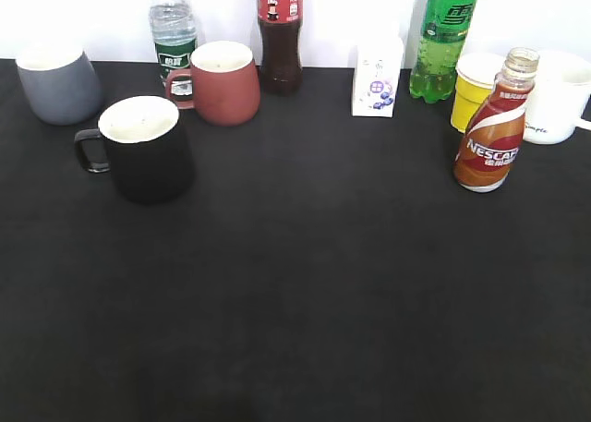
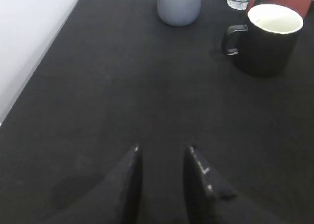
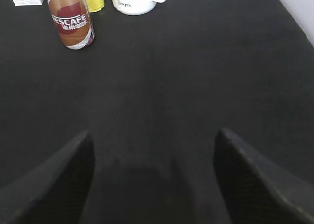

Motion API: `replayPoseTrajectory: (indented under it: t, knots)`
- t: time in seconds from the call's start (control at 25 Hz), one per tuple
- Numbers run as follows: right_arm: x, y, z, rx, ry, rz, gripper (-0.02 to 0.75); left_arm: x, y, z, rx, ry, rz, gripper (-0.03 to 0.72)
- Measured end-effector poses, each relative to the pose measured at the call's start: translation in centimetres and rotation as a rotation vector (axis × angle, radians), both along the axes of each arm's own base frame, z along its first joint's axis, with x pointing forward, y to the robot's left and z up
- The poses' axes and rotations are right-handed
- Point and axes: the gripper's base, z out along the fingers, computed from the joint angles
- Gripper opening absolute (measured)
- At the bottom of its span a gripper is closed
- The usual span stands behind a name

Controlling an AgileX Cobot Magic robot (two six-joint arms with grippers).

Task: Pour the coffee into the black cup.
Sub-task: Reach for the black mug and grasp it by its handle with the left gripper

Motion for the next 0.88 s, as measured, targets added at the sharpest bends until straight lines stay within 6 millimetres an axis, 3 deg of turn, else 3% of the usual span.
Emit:
replayPoseTrajectory:
  t: [0.4,0.48,0.6,0.64,0.72,0.88]
  knots:
    - [0.0,0.0,0.0,0.0,-0.001,0.0,0.589,0.0,0.0,0.0,0.0,0.0,0.0,0.236]
    - [0.0,0.0,0.0,0.0,-0.001,0.0,0.589,0.0,0.0,0.0,0.0,0.0,0.0,0.299]
    - [0.0,0.0,0.0,0.0,-0.001,0.0,0.589,0.0,0.0,0.0,0.0,-0.001,0.0,0.504]
    - [0.0,0.0,0.0,0.0,-0.001,0.0,0.589,0.1,0.0,0.2,0.001,-0.009,0.0,0.526]
    - [0.0,0.0,0.0,0.0,-0.001,0.0,0.589,1.6,0.0,2.2,0.005,-0.084,-0.006,0.536]
    - [0.0,0.0,0.0,0.0,-0.001,0.0,0.589,8.0,-0.3,6.0,0.011,-0.346,-0.035,0.537]
